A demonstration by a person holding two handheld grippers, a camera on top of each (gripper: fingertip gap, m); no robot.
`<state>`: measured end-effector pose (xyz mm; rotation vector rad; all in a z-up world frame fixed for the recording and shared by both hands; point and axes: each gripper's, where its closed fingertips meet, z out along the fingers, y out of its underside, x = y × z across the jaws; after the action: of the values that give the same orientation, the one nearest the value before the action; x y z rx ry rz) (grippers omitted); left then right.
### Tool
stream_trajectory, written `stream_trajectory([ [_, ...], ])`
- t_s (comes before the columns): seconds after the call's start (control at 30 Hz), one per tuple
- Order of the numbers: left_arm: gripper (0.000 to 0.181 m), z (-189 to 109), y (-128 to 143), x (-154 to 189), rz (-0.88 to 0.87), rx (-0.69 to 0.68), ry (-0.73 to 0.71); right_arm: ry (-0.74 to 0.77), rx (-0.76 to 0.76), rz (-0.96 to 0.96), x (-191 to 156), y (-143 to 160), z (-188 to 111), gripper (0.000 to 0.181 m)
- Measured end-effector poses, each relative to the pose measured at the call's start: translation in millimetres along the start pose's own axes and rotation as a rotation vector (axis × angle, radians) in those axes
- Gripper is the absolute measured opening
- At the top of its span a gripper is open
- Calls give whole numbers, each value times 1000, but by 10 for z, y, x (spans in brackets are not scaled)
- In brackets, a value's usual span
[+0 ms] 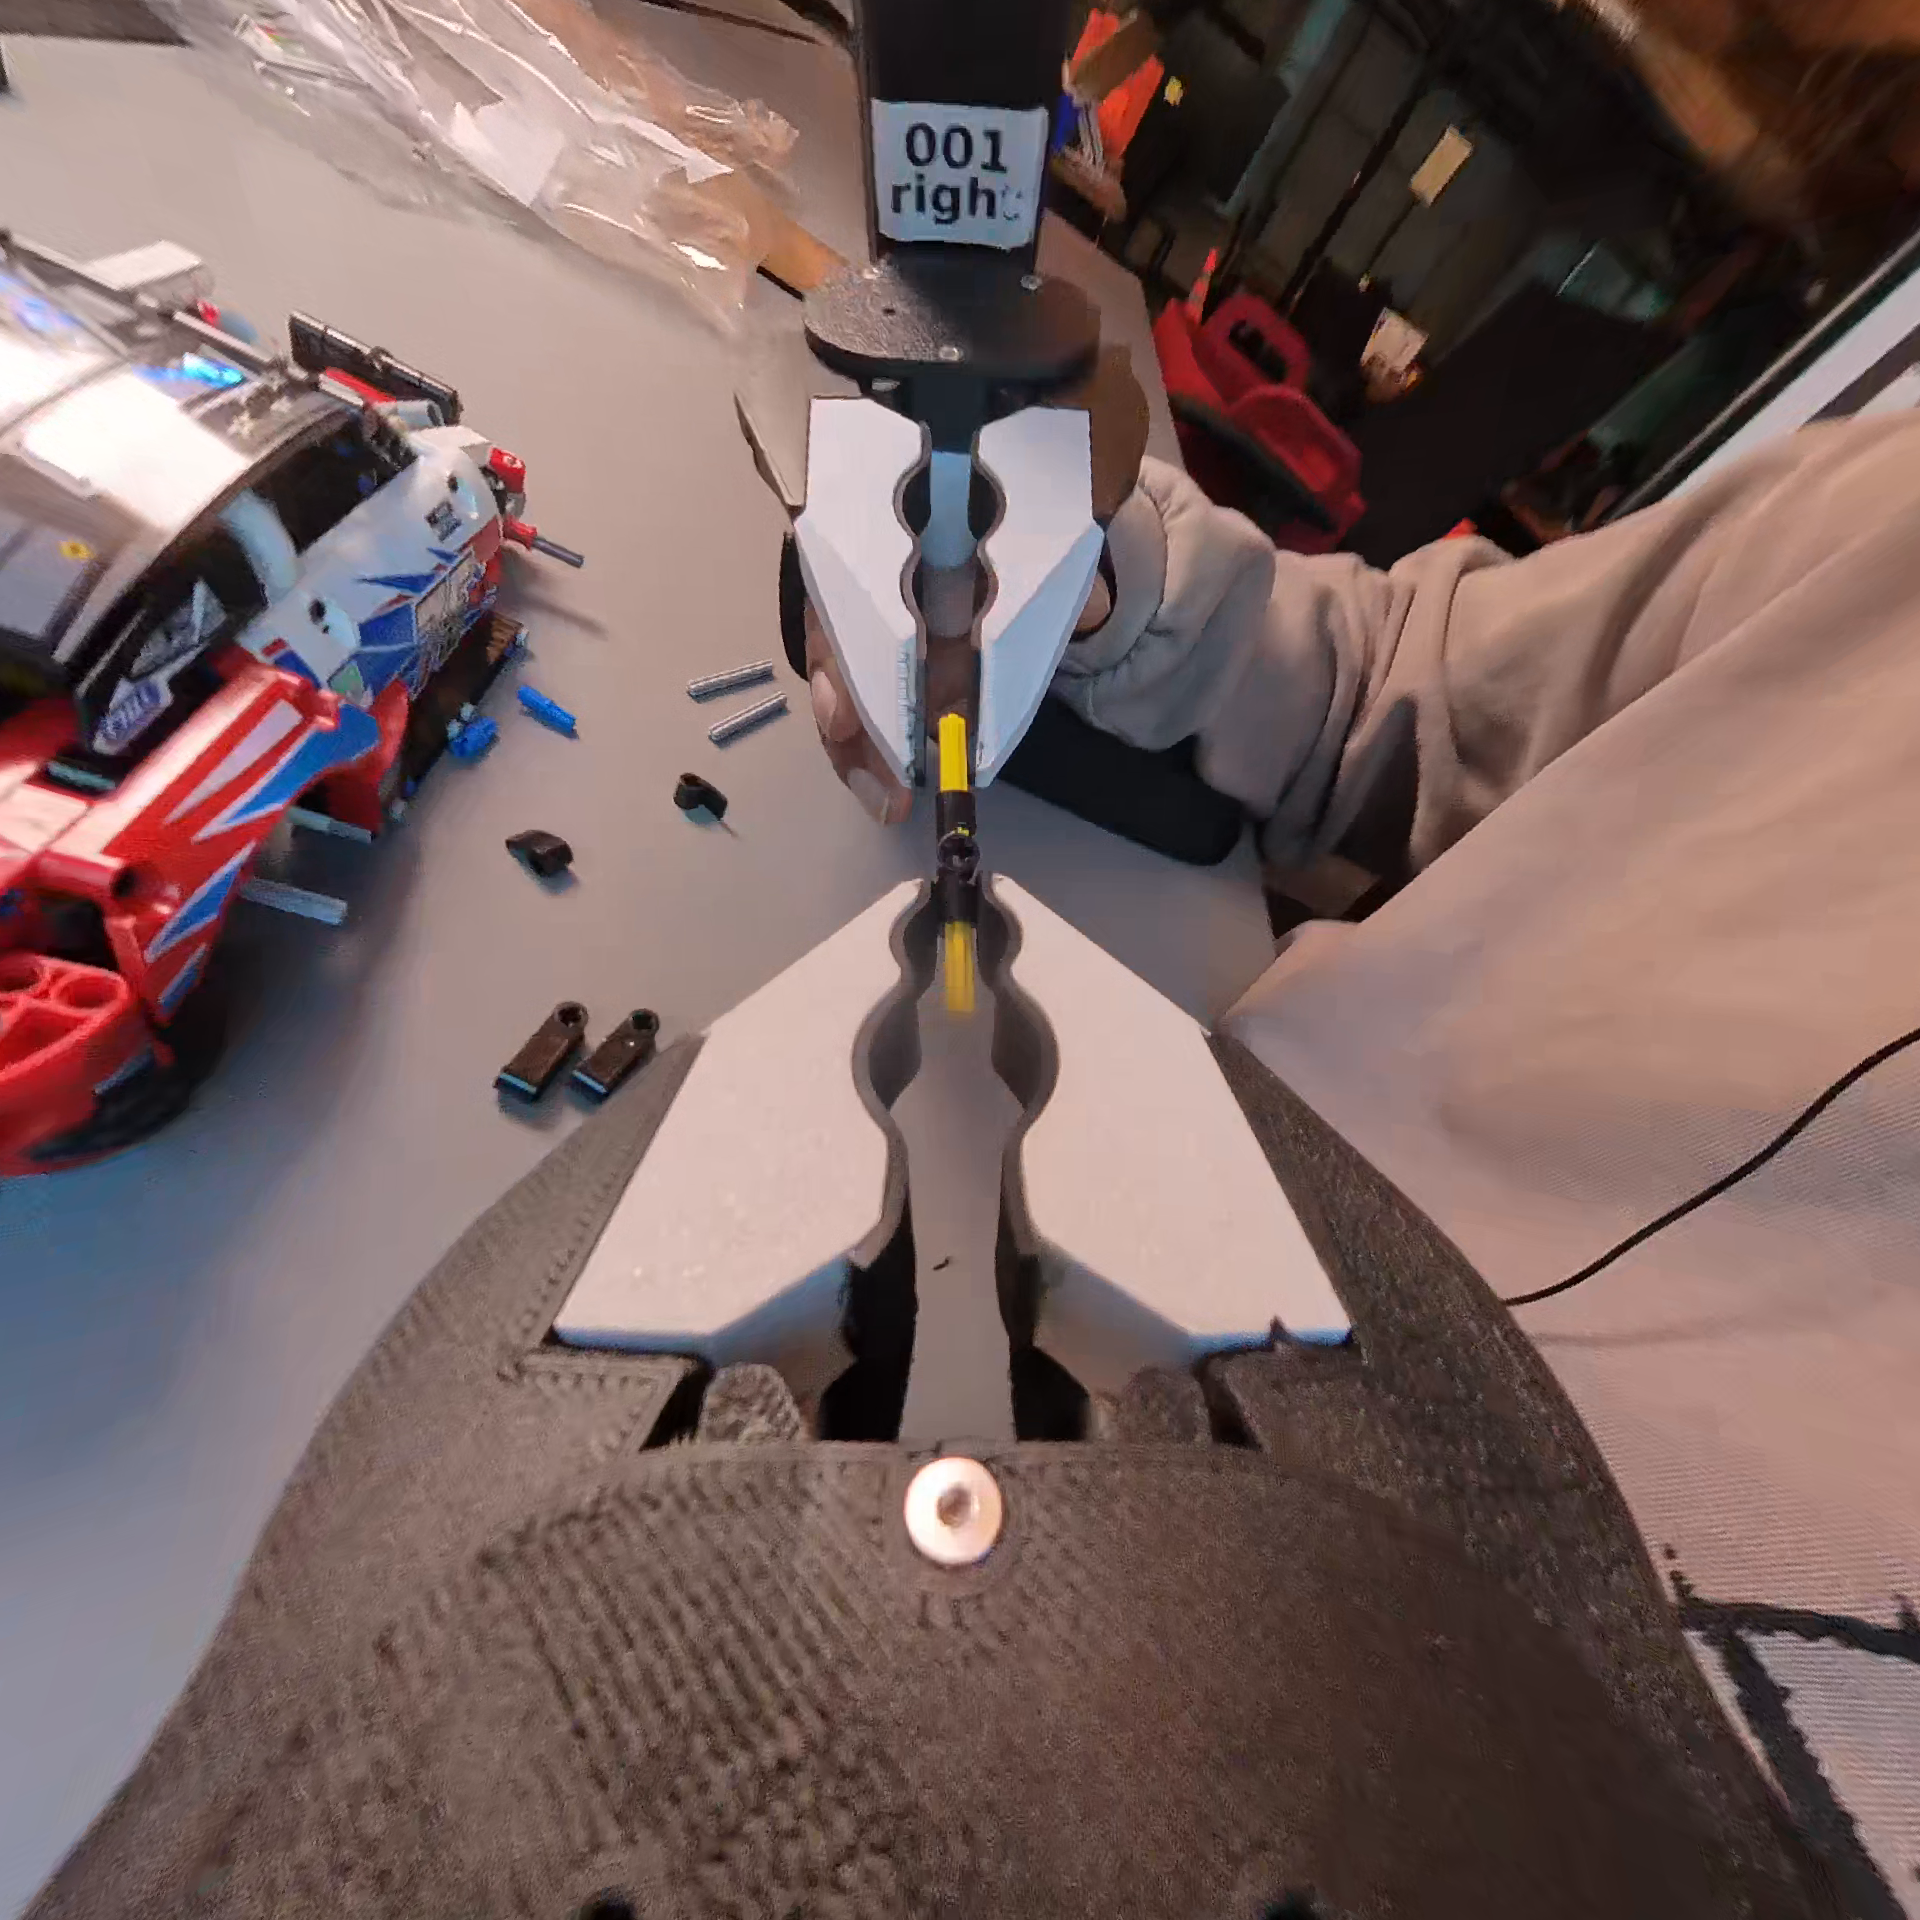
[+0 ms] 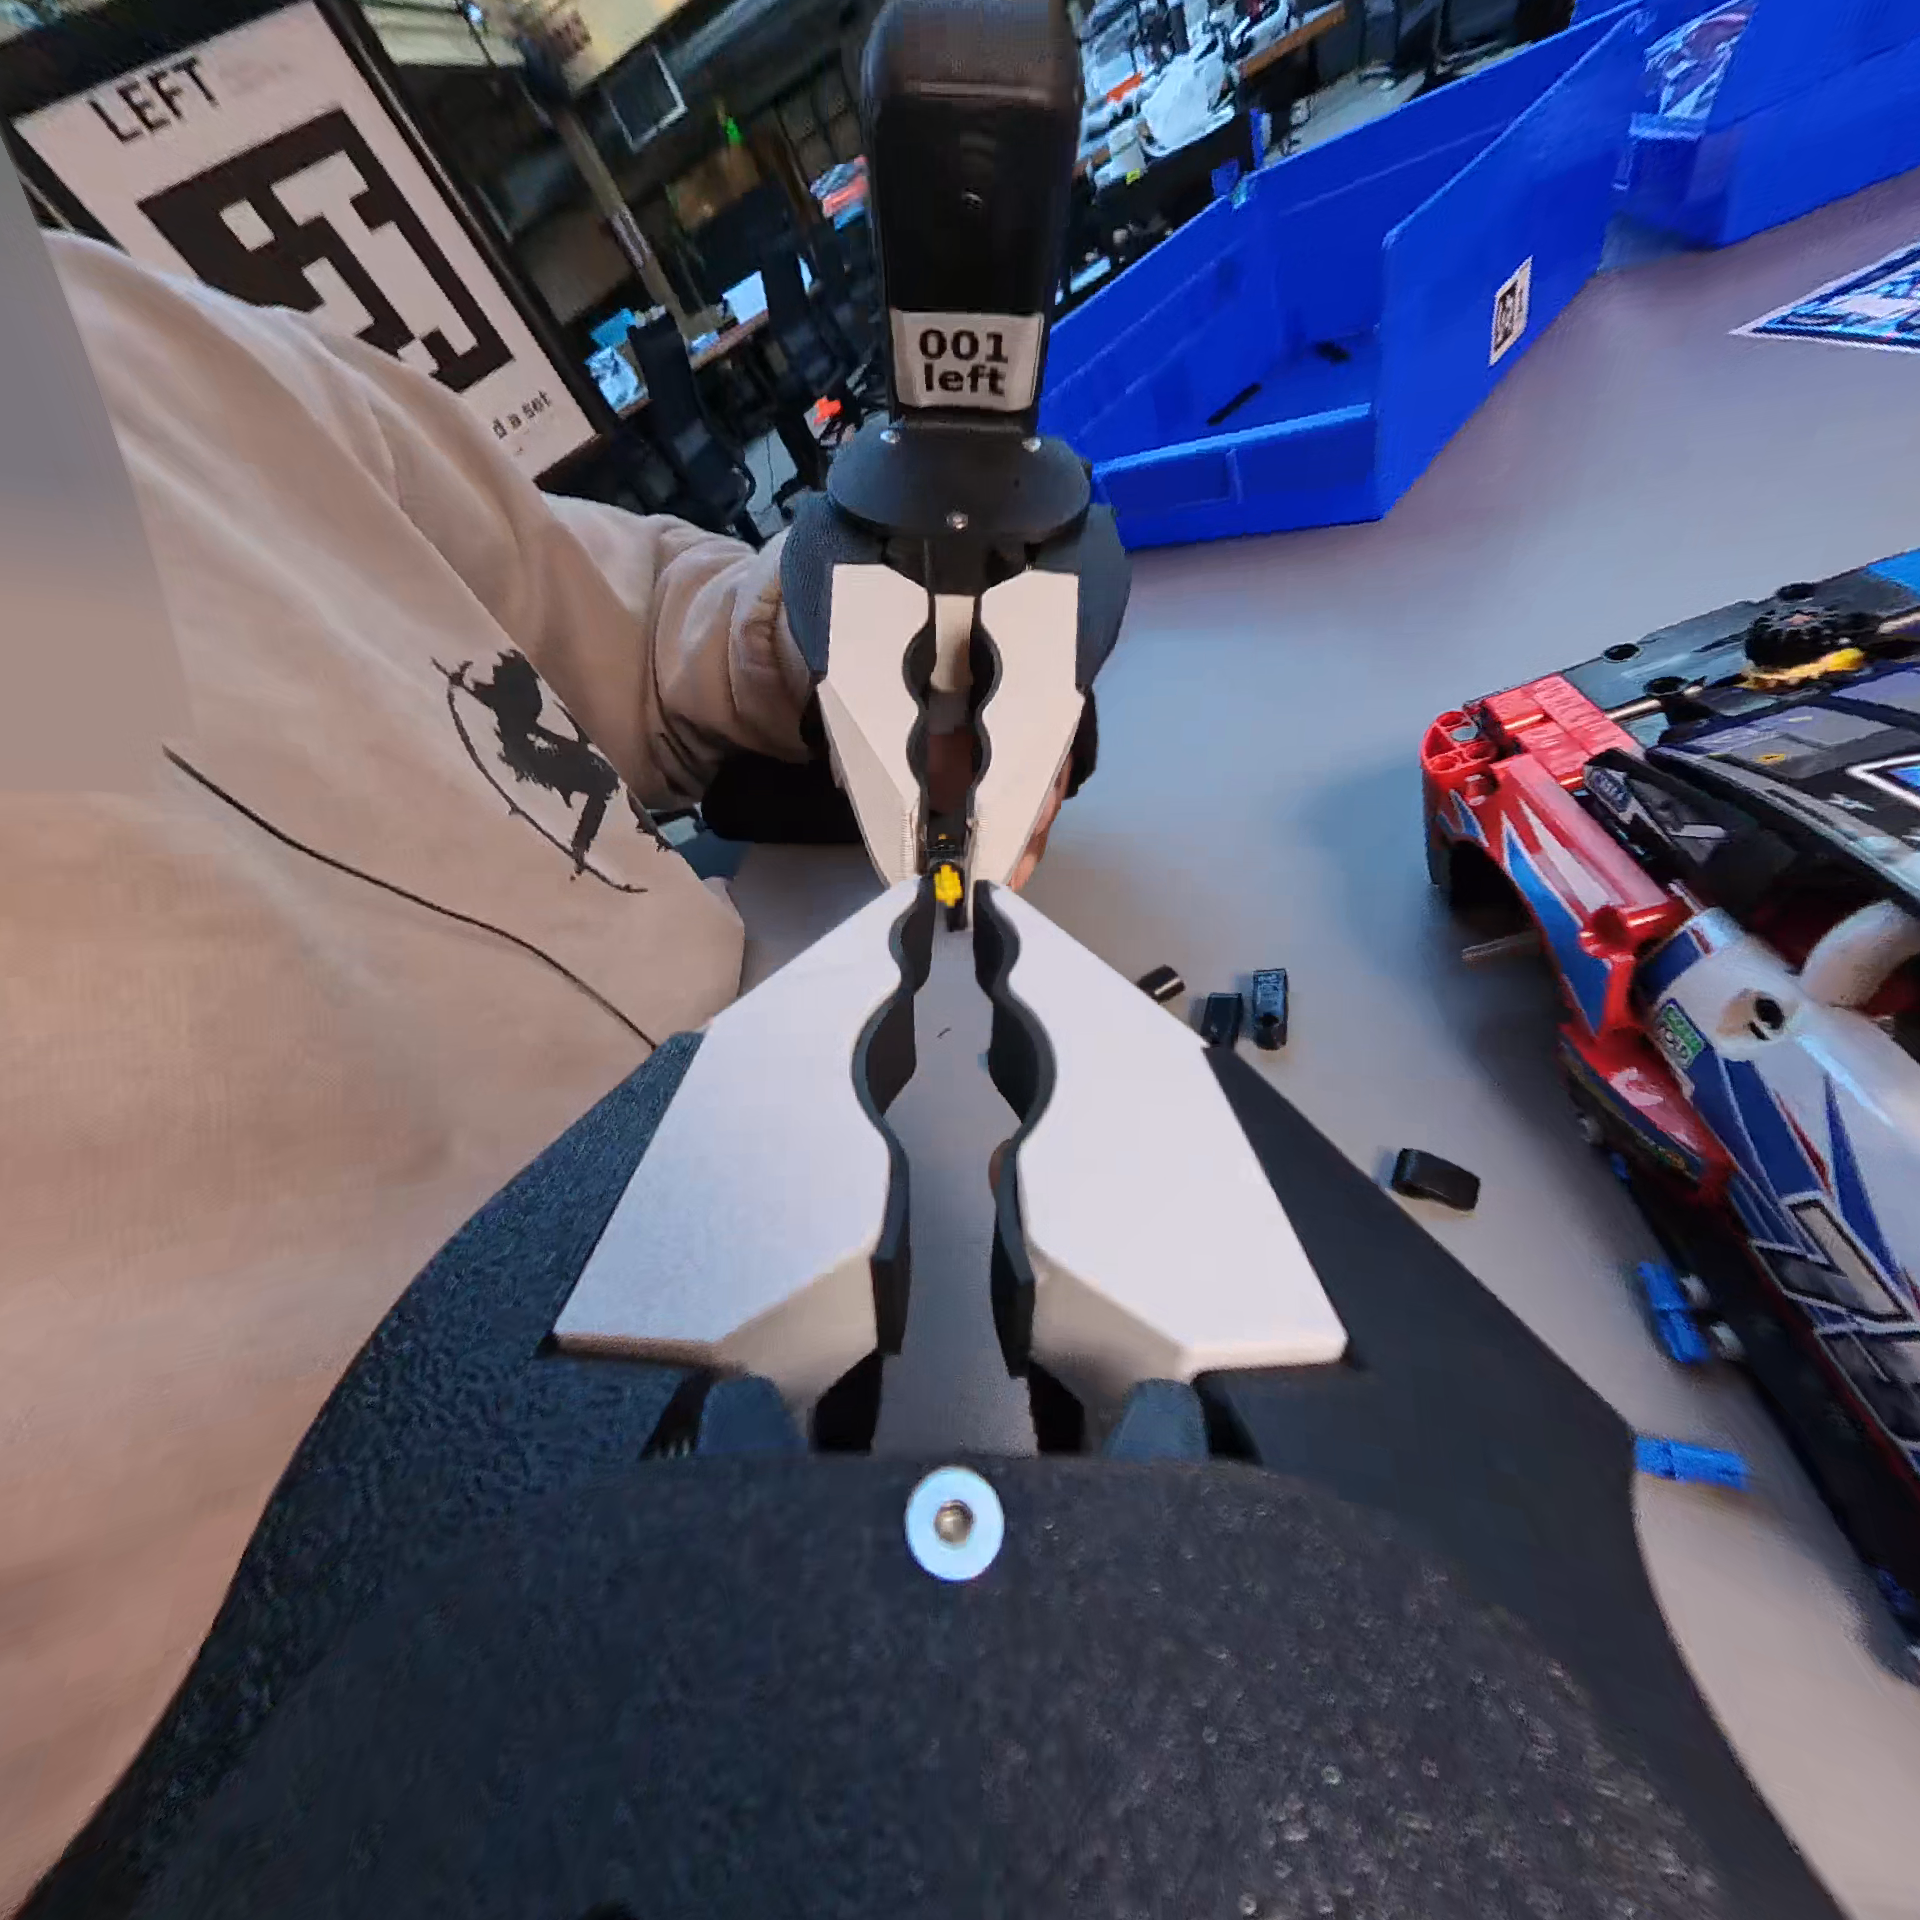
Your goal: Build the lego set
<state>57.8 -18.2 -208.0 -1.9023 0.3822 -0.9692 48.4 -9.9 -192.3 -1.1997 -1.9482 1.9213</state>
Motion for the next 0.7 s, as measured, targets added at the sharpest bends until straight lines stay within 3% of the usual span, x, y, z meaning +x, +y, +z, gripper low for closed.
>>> stream_trajectory([
  [0.13,4,-65,-47,-103,-204,82,40,127,14,-88,115,-72,7,18],
  [0.3,4,-112,-92,-188,-328,149,68,343,-19,-405,190,-122,50,31],
  [0.4,4,-148,-135,-243,-410,205,91,443,-73,-531,234,-111,96,51],
  [0.5,4,-156,-177,-278,-486,262,115,559,-141,-607,341,-83,163,67],
  [0.7,3,-106,-260,-258,-595,359,167,703,-162,-619,460,-86,334,76],
])
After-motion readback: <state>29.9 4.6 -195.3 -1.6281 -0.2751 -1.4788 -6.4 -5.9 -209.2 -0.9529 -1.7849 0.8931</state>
